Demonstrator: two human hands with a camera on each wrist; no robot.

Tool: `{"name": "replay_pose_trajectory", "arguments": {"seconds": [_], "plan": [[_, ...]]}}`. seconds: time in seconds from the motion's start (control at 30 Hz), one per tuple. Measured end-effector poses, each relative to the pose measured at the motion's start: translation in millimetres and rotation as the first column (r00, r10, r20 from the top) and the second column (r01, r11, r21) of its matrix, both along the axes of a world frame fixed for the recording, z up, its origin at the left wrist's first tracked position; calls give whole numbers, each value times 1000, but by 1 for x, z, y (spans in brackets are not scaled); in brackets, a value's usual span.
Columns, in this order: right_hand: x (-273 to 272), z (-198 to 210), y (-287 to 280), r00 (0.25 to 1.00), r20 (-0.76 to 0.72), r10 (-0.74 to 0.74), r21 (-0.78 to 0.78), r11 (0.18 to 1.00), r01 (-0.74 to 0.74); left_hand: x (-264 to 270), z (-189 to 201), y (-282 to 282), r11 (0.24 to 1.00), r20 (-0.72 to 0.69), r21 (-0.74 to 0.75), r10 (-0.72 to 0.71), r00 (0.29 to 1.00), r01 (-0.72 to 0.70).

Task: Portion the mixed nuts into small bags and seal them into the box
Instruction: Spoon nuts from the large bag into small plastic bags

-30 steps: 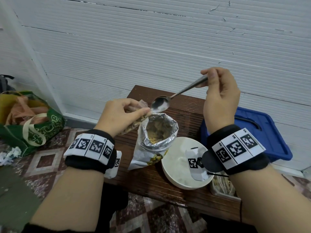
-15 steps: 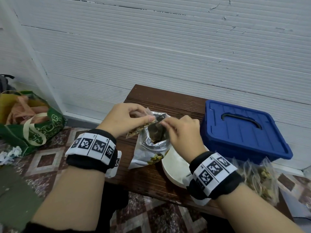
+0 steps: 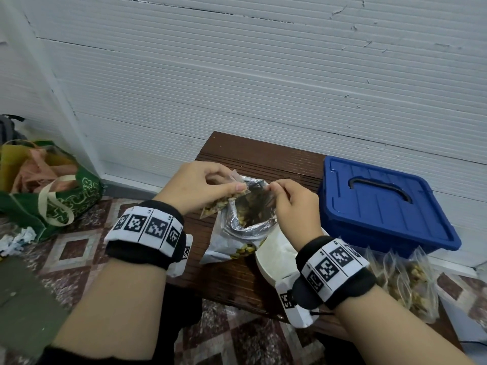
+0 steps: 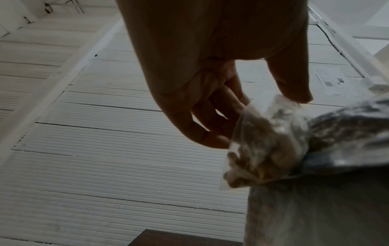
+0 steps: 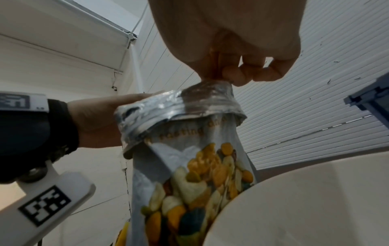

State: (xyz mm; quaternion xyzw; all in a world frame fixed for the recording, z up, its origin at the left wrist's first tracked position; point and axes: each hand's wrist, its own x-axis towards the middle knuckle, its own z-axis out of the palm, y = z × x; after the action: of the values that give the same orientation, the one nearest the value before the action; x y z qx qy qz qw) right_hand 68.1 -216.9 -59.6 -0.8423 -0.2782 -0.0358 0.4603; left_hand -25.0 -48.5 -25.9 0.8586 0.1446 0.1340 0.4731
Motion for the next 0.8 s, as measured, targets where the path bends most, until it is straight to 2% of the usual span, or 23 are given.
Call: {"name": "replay_pose_trajectory", "arguments": {"seconds": [0.2, 0.5, 0.8], "plan": [[6, 8, -2, 988, -77, -134, 97, 985, 141, -1, 2, 1, 1000, 6, 13, 15, 1000, -15], [23, 25, -11, 947, -176, -270, 114, 950, 292, -5, 3, 5, 999, 19, 10, 45, 999, -45], [46, 57, -28, 936, -110, -333, 156, 925, 347, -8, 6, 7, 999, -7, 4, 51, 999, -51]]}}
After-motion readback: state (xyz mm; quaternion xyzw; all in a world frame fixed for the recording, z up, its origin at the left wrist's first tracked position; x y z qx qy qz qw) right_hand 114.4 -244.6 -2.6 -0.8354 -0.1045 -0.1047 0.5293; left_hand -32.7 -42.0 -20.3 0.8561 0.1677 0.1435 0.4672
